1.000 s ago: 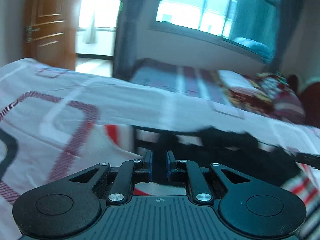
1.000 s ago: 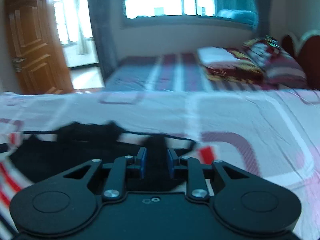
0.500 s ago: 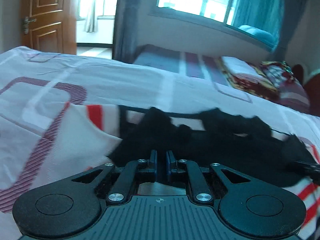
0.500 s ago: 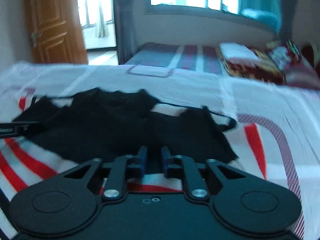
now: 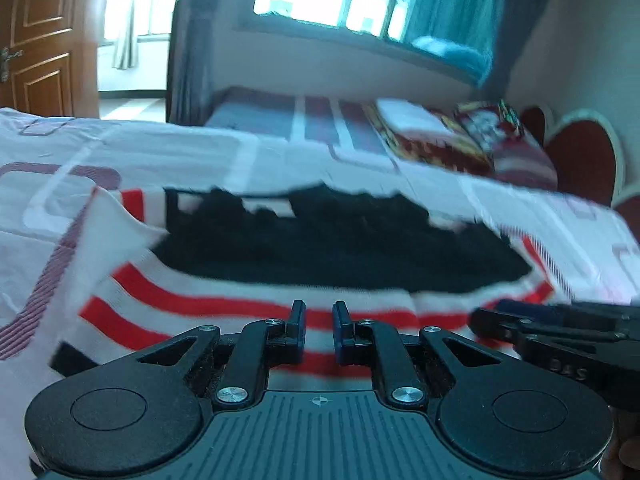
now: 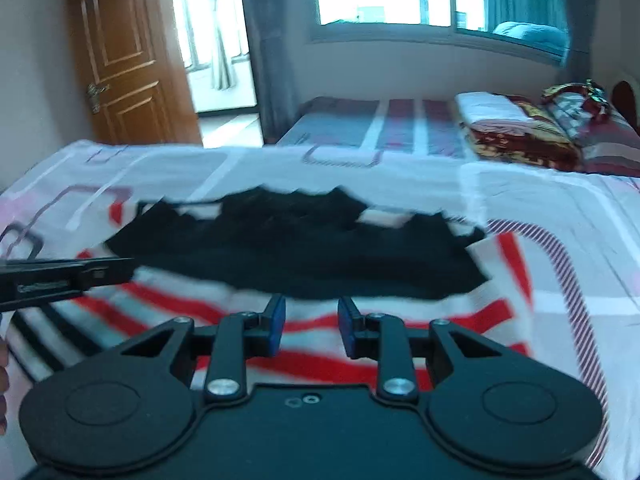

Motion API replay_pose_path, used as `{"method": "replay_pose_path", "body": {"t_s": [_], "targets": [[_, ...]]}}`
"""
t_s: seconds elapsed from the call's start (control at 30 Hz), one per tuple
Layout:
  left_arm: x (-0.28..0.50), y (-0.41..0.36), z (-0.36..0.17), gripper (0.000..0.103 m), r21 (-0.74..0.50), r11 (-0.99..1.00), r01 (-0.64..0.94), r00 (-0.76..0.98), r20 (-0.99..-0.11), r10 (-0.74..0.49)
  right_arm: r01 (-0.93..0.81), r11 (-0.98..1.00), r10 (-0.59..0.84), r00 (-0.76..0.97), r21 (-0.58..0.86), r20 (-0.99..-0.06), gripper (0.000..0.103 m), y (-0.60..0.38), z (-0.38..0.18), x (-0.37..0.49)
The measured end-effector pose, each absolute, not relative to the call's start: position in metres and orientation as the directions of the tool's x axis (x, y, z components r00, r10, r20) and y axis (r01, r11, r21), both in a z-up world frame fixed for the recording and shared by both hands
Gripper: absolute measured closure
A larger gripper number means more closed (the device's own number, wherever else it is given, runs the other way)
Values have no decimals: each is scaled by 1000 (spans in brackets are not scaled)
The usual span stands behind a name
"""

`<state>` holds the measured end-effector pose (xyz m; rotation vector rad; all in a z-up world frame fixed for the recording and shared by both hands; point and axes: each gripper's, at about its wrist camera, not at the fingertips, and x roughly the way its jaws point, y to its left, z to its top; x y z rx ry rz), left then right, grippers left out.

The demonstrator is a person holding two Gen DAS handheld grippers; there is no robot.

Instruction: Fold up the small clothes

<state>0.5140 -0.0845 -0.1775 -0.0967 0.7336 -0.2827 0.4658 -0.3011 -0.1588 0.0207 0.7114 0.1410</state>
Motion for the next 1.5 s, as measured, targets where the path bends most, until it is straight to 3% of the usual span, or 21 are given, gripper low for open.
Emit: {"method": "replay_pose_path", "body": {"t_s": [0.27, 0.33, 0.37, 0.43, 0.57, 0.83, 0.87, 0.9, 0.97, 1.3, 1.5], "targets": [[497, -60, -192, 90, -143, 963, 230, 729, -630, -268, -66, 998, 43, 742, -9, -669, 79, -312, -179, 445], [493, -49, -192, 90, -163, 962, 218, 726, -632, -272, 12, 999, -44, 744, -53, -667, 54, -329, -181, 438], [493, -45, -193, 90, -168, 963, 210, 725, -635, -269, 39, 999, -49, 750, -30, -659, 53, -341, -182, 434], [491, -37, -192, 90, -184, 965, 185, 717, -647, -261, 96, 995, -76, 730, -8, -679, 67, -359, -185, 431], [482, -37, -180, 89, -195, 965, 175, 712, -652, -261, 119, 992, -113, 721, -39, -684, 62, -344, -174, 427], [463, -53, -165, 87, -209, 948, 242, 707, -631, -320, 3, 998, 44, 752, 70, -658, 60, -280, -154, 412], [461, -54, -166, 79, -202, 949, 244, 709, -631, -317, -10, 997, 60, 752, 79, -656, 60, -272, -153, 412], [459, -55, -168, 55, -195, 951, 240, 709, -634, -309, -20, 997, 67, 753, 78, -655, 60, -265, -153, 412], [455, -51, -174, 29, -176, 960, 217, 724, -631, -279, -34, 997, 75, 751, 75, -656, 60, -255, -154, 415], [439, -14, -196, 29, -123, 967, 221, 715, -654, -247, -36, 999, 14, 732, -19, -682, 61, -260, -179, 401], [433, 5, -203, 29, -152, 975, 163, 715, -663, -223, 46, 999, -44, 712, -16, -700, 51, -289, -185, 390]]}}
